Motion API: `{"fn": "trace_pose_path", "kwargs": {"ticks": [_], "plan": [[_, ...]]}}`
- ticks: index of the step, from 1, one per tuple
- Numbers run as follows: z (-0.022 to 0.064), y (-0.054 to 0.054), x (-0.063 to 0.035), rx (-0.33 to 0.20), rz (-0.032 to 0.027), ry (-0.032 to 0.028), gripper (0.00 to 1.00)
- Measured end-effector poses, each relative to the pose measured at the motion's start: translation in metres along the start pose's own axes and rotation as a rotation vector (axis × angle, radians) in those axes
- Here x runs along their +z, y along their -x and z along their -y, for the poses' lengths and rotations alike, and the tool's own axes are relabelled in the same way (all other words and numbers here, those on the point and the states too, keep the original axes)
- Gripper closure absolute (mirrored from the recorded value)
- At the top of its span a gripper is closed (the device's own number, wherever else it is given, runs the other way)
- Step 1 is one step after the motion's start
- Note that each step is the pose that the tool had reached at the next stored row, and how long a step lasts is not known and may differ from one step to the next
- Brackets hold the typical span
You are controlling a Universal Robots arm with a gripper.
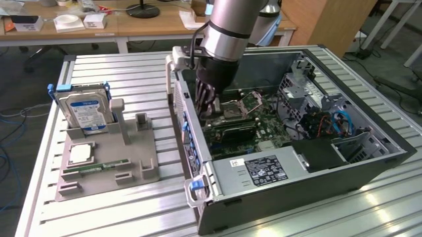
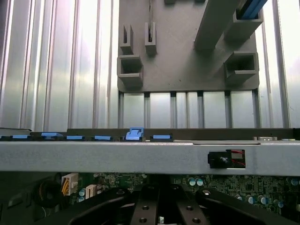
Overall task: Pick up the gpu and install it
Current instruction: 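Press down on the gpu until it lock into place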
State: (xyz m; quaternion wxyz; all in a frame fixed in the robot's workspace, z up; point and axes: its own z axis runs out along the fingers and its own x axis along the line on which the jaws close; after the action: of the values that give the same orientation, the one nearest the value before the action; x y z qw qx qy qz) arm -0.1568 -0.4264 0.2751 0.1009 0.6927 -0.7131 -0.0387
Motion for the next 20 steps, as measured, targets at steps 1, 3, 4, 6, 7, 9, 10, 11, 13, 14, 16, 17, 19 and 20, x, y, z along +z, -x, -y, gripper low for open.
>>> {"fn": "trace_pose_path", "kwargs": {"ticks": [1,3,4,6,7,9,10,11,13,14,16,17,19,20], "plan": [[0.0,-0.0008,0.0,0.0,0.0,0.0001,0.9],[0.0002,-0.0023,0.0002,0.0,0.0,-0.0003,0.9],[0.0002,-0.0026,0.0003,0.0,-0.0001,-0.0004,0.9],[0.0003,-0.0027,0.0004,0.0,0.0,-0.0006,0.9],[0.0004,-0.0028,0.0004,0.0,0.0002,-0.0006,0.9],[0.0004,-0.0034,0.0005,0.0,0.0003,-0.0006,0.9],[0.0005,-0.0034,0.0005,0.0,0.0002,-0.0006,0.9],[0.0008,-0.0035,0.0003,0.0,-0.0002,-0.0004,0.9],[0.0017,-0.0035,-0.0002,0.0,-0.0028,-0.0001,0.9],[0.0023,-0.0033,-0.0007,0.0,-0.0048,0.0001,0.9],[0.0033,-0.0022,-0.0008,0.001,-0.0048,0.0003,0.9],[0.004,-0.0015,-0.0008,0.001,-0.0046,-0.0001,0.9],[0.0058,-0.0002,-0.0013,0.001,-0.0058,-0.0001,0.9],[0.0066,0.0004,-0.0014,0.001,-0.0061,-0.0003,0.9]]}}
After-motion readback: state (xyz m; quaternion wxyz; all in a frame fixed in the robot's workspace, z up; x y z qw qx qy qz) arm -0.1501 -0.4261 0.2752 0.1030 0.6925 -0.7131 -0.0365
